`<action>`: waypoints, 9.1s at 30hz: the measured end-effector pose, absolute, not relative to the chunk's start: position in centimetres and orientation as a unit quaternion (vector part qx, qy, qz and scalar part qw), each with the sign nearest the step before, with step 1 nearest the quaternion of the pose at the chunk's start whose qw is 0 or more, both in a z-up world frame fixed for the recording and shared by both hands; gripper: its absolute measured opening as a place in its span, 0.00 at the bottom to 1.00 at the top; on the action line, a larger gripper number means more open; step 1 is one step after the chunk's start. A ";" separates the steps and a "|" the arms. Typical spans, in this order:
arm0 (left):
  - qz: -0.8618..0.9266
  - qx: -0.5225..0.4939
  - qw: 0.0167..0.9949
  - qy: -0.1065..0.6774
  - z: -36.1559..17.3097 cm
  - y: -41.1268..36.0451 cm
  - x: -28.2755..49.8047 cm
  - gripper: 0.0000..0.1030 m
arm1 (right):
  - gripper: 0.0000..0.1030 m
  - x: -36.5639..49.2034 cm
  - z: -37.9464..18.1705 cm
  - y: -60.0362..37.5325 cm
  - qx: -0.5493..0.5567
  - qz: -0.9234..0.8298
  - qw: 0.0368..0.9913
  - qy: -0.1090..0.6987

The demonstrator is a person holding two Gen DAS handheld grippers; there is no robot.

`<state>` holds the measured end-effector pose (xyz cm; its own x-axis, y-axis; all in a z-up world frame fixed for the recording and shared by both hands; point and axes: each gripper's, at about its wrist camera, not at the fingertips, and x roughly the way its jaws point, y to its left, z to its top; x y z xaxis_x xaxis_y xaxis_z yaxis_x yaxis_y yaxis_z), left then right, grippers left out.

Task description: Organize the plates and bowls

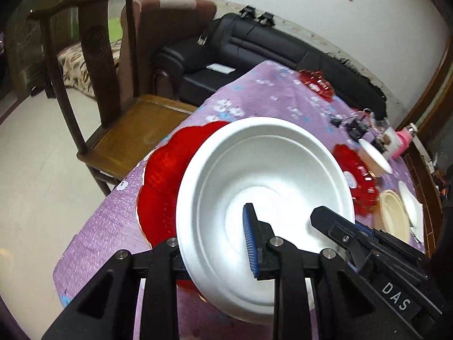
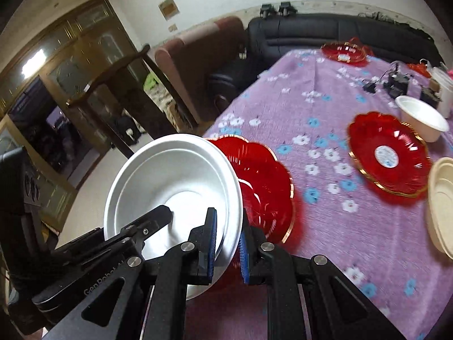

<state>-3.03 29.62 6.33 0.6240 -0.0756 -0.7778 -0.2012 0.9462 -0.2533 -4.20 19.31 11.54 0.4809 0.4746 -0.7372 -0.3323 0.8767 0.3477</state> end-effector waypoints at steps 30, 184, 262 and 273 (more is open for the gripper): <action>0.079 -0.163 0.926 0.331 9.7 31.5 -6.2 0.69 | 0.16 -2.7 10.1 19.1 0.074 0.194 0.880 0.427; -0.047 -0.105 0.868 0.483 8.7 11.3 11.9 0.60 | 0.11 9.0 12.9 -3.7 0.149 0.138 0.842 0.500; 0.007 -0.044 0.967 0.251 14.6 15.3 -14.6 0.93 | 0.89 -12.7 16.4 2.2 -0.008 0.034 0.966 0.257; -0.038 -0.024 0.952 0.303 12.3 8.7 -13.1 0.93 | 0.89 -11.4 14.9 -8.3 0.049 -0.043 0.960 0.274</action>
